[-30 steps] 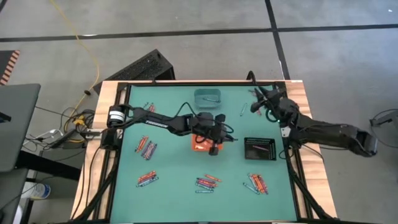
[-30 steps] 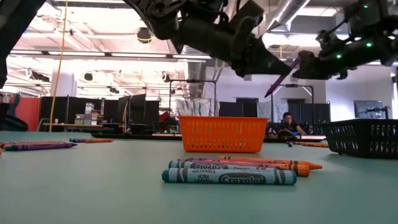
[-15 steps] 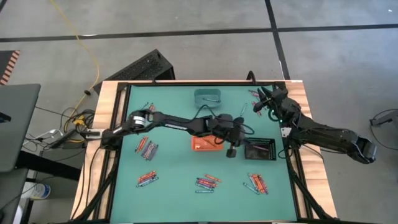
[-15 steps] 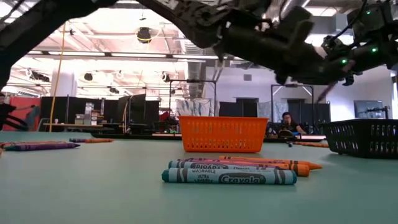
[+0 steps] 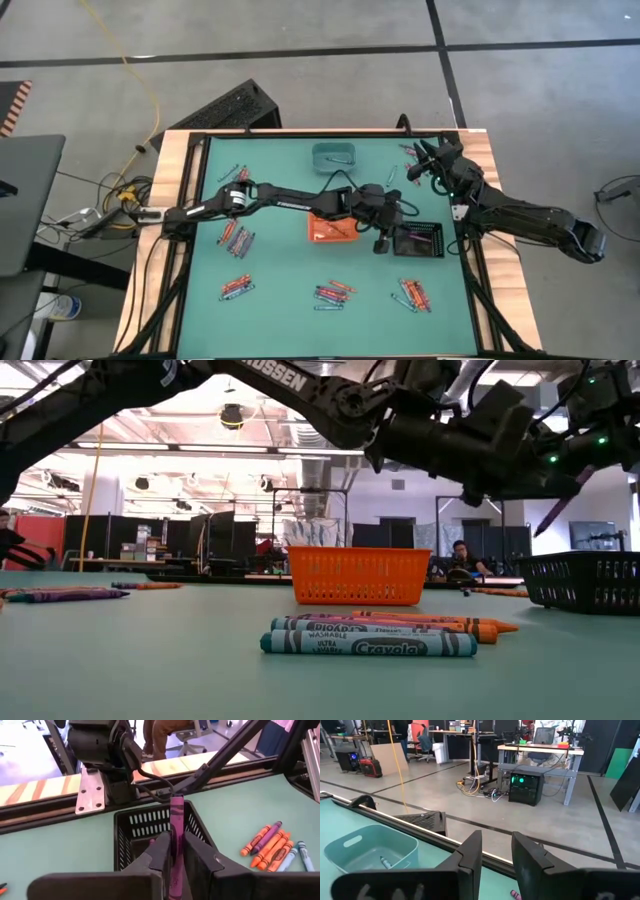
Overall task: Sort crayons
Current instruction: Put the violet crayon into the black bin, then put the green crayon into the blue bin
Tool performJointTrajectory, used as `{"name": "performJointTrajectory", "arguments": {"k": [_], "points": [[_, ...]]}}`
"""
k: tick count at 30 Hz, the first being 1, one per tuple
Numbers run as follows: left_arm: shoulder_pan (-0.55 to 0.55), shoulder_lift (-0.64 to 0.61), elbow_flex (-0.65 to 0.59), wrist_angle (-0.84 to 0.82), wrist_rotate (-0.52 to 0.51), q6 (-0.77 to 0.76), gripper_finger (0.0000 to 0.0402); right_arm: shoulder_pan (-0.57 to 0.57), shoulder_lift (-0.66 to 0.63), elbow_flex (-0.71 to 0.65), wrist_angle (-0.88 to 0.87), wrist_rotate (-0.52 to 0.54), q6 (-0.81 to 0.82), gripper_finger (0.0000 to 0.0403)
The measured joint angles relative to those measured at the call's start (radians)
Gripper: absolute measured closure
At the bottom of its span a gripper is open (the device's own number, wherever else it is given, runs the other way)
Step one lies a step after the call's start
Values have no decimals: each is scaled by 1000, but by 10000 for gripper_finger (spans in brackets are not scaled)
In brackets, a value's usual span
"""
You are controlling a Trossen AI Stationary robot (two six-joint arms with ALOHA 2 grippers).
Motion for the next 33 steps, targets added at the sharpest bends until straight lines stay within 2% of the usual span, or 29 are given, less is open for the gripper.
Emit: {"name": "performJointTrajectory", "arguments": {"k": [8, 13, 15, 17, 25, 28, 33], "points": [[0, 0, 0, 9, -1, 10, 320, 0, 0, 0, 0, 0, 3, 295], [9, -40, -2, -110, -32, 81, 293, 0, 0, 0, 0, 0, 3, 295], [16, -93, -2, -222, -52, 131, 289, 0, 0, 0, -2, 0, 3, 295], [22, -148, 1, -332, -118, 169, 288, 0, 0, 0, -4, 0, 2, 295], [30, -337, -1, -922, -512, 238, 293, 0, 1, 0, -3, 0, 2, 295], [51, -392, 0, -1133, -539, 178, 294, 1, 0, 1, -3, -4, 3, 295], [89, -430, -2, -1456, -507, 47, 294, 2, 0, 1, 4, -52, 3, 295]]}}
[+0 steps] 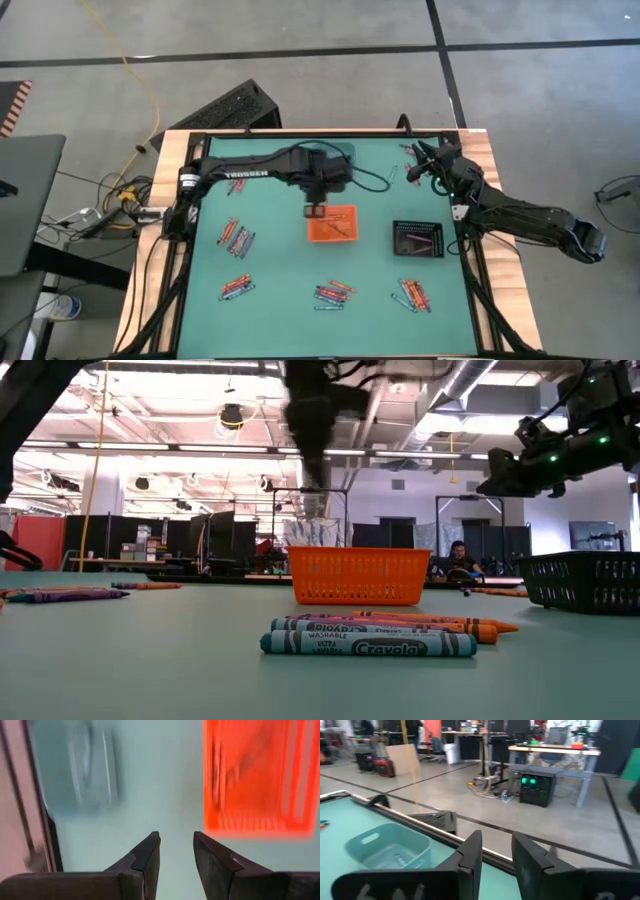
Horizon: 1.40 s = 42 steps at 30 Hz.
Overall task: Sort crayons
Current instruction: Put the green crayon into the blue bin
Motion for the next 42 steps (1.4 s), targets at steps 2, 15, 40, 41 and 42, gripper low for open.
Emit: {"name": "performJointTrajectory", "arguments": {"k": [2, 15, 40, 41, 42], "points": [[14, -16, -20, -70, 3, -33, 294, 0, 0, 0, 4, -30, 0, 295], [234, -436, -837, 345, -1, -85, 294, 0, 1, 0, 6, -130, -27, 295], [797, -567, -1276, 695, -18, -216, 294, 0, 1, 0, 3, -131, -26, 295], [799, -560, -1276, 696, -12, -214, 294, 0, 1, 0, 3, -131, -26, 295], [800, -551, -1276, 700, -11, -214, 294, 0, 1, 0, 3, -131, -27, 295]]}}
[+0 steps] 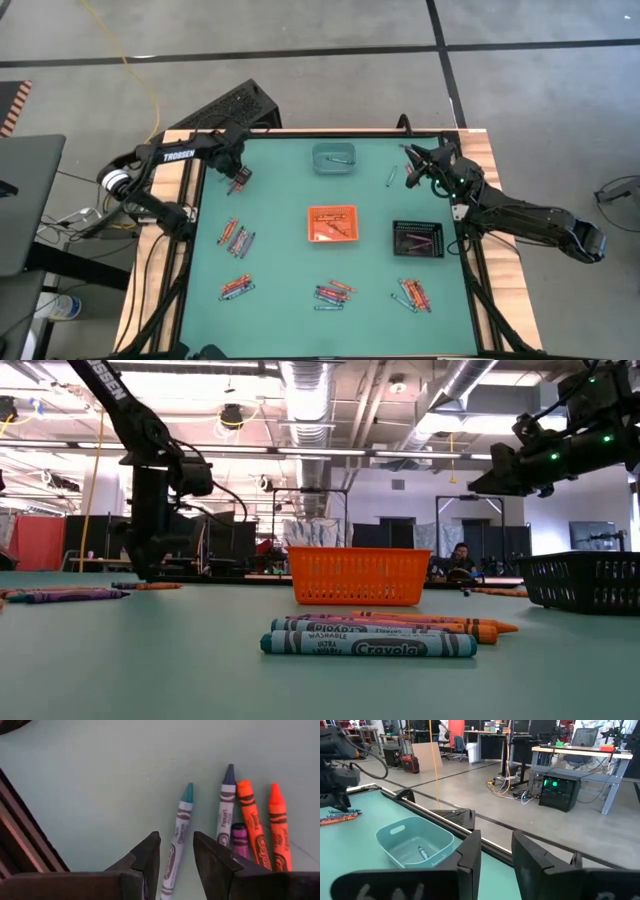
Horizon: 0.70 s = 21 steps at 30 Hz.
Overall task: Sort crayons
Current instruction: Put the green crayon into the blue bin
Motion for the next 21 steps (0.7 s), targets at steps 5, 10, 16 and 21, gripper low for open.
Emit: {"name": "performJointTrajectory", "arguments": {"k": [5, 10, 16, 21], "points": [[-1, 49, 3, 22, -18, 2, 294, 0, 0, 0, 0, 0, 0, 295], [-11, 71, 6, 24, -28, 40, 296, 0, 0, 0, 0, 0, 0, 295], [-11, 72, 7, 23, -5, 41, 352, 0, 0, 0, 1, 0, 1, 295], [-11, 72, 8, 25, 2, 40, 391, 0, 0, 0, 1, 0, 1, 295]]}}
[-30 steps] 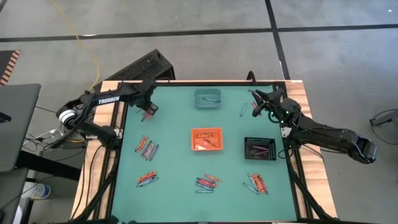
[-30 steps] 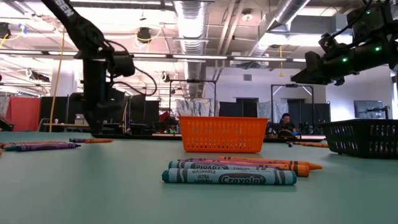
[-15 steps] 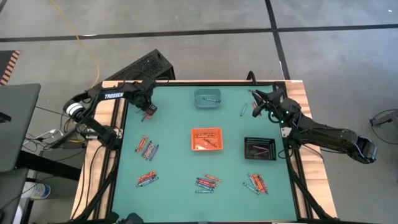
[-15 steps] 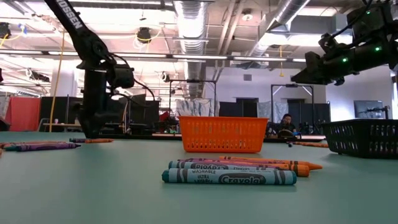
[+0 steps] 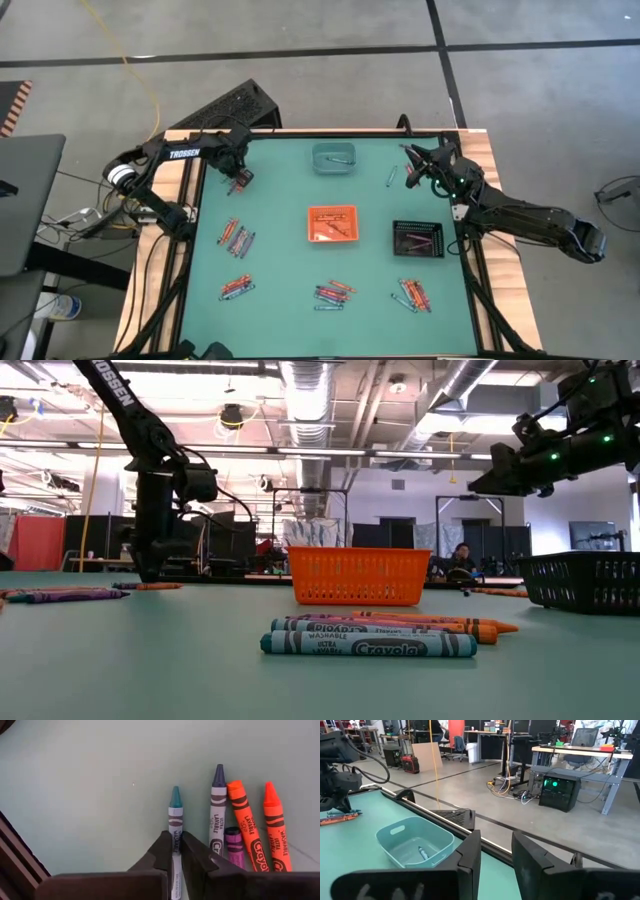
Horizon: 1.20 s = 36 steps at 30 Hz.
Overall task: Sort crayons
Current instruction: Put the green crayon into the blue bin
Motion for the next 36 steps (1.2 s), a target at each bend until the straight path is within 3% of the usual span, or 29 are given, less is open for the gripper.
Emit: {"name": "performJointTrajectory", "arguments": {"k": [6, 13, 17, 22, 29, 32, 36], "points": [[-6, 9, 51, -32, -2, -3, 384, 0, 0, 0, 0, 0, 0, 295], [-49, 7, 200, -4, 4, -6, 384, 0, 0, 0, 0, 0, 0, 295], [-90, 5, 250, 136, 131, -17, 384, 0, 0, 0, 1, 0, 0, 295], [-166, 5, 253, 462, 337, -21, 384, 0, 0, 0, 1, 0, -1, 295], [-276, 69, 256, 813, 401, 73, 384, 0, 0, 0, 2, 0, -3, 295], [-307, 136, 275, 852, 420, 100, 384, 0, 0, 0, 3, 1, -3, 295], [-325, 244, 381, 765, 438, 122, 384, 0, 0, 0, 3, 1, -3, 295]]}}
